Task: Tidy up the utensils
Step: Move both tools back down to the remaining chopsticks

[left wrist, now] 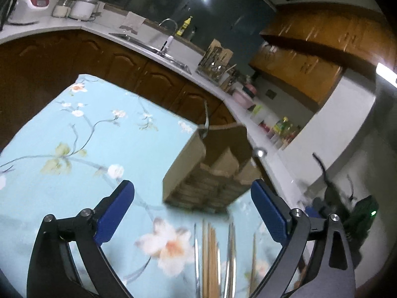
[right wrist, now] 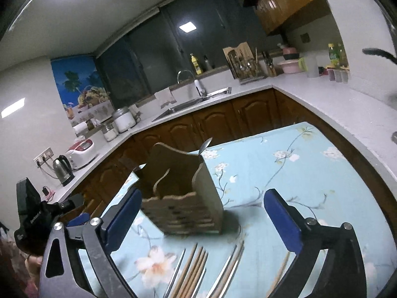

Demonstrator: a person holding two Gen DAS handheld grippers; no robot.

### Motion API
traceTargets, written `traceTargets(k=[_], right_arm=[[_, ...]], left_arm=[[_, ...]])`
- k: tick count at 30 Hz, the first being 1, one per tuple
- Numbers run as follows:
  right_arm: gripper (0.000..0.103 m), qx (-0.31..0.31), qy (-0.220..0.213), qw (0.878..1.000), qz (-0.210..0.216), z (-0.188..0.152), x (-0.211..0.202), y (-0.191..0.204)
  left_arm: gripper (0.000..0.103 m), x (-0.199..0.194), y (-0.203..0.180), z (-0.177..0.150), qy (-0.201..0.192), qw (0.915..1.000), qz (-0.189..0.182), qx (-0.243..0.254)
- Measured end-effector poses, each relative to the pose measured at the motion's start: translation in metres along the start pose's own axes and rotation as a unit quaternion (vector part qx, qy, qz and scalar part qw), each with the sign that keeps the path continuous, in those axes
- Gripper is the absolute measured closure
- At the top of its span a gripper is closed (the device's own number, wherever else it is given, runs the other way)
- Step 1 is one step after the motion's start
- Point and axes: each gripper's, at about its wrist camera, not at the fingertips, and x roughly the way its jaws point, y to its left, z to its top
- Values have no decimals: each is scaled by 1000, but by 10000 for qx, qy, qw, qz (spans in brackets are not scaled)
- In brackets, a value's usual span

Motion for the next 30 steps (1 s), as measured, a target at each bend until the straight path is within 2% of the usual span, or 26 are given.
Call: traceTargets(k=[7, 14, 22, 30], right_arm=[[1, 51, -41, 9998, -178, -33, -45, 0], [1, 99, 215, 9987, -456, -72, -65, -12], [1, 60, 308, 9976, -610, -89, -70, -13], [1, 152, 463, 9965, -673, -95, -59, -19]], left_arm=[[6, -30, -7, -52, 204, 9997, 109, 128], [6, -38, -10, -87, 442, 9968, 343, 564], [6, -34, -4, -101, 635, 9951, 518, 555], [6, -22, -13, -100, 794, 9922, 663, 693]])
